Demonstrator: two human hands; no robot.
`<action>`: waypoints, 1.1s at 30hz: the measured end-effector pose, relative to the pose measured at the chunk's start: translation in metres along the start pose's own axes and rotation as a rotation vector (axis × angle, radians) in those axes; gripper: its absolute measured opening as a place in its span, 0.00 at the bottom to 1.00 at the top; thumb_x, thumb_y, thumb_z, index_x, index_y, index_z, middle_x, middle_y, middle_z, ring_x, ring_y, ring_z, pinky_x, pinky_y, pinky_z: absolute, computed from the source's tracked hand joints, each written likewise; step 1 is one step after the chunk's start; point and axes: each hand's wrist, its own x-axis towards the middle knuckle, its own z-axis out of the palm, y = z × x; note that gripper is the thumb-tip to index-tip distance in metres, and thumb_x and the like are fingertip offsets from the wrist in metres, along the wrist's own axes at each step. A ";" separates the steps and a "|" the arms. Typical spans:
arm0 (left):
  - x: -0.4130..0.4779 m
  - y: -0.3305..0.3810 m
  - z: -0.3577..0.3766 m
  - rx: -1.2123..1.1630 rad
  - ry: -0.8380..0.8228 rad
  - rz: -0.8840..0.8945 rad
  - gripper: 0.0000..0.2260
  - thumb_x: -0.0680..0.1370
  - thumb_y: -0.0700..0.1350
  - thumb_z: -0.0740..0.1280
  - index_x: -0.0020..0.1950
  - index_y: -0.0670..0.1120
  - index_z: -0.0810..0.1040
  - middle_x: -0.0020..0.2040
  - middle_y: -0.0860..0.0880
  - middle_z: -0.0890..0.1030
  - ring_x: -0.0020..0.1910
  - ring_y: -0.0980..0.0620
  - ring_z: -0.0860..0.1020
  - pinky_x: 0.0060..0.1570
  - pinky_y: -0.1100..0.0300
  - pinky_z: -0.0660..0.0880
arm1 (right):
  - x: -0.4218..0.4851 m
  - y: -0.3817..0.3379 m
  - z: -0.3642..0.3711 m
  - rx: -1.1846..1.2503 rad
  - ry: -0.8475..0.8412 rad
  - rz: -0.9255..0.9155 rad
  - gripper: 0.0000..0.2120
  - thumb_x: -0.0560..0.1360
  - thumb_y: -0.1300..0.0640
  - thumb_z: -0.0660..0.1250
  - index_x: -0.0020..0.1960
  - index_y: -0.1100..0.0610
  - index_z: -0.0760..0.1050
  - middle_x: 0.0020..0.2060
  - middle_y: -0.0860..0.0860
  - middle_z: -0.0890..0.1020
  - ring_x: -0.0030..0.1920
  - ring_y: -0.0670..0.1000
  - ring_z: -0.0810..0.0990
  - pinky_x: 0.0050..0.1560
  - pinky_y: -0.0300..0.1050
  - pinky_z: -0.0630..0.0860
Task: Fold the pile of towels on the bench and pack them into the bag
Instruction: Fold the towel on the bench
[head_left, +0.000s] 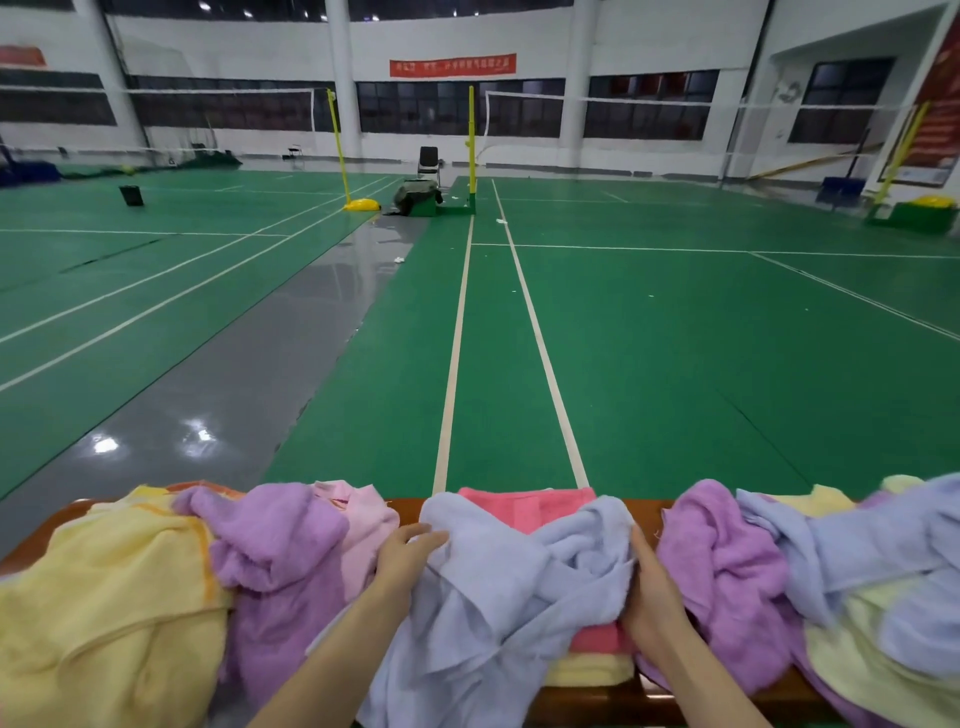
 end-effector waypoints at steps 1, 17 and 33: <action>0.000 0.002 0.000 0.016 0.014 0.016 0.13 0.74 0.39 0.70 0.57 0.38 0.77 0.54 0.42 0.79 0.54 0.43 0.76 0.55 0.54 0.72 | -0.001 0.000 0.001 0.135 -0.176 0.188 0.17 0.82 0.61 0.49 0.60 0.49 0.74 0.43 0.53 0.83 0.42 0.51 0.82 0.56 0.45 0.76; -0.047 0.058 0.027 -0.226 -0.298 0.275 0.06 0.77 0.44 0.65 0.44 0.42 0.79 0.36 0.46 0.73 0.34 0.50 0.72 0.33 0.62 0.70 | -0.010 -0.042 -0.004 0.478 -0.446 0.036 0.11 0.76 0.54 0.63 0.50 0.62 0.77 0.42 0.53 0.81 0.42 0.49 0.79 0.44 0.39 0.76; -0.065 0.003 0.049 -0.099 -0.416 0.342 0.04 0.77 0.37 0.66 0.48 0.37 0.79 0.41 0.42 0.82 0.42 0.49 0.80 0.45 0.61 0.77 | -0.054 -0.021 -0.009 -0.009 -0.672 -0.339 0.05 0.75 0.64 0.66 0.47 0.55 0.77 0.39 0.49 0.82 0.35 0.45 0.78 0.34 0.35 0.74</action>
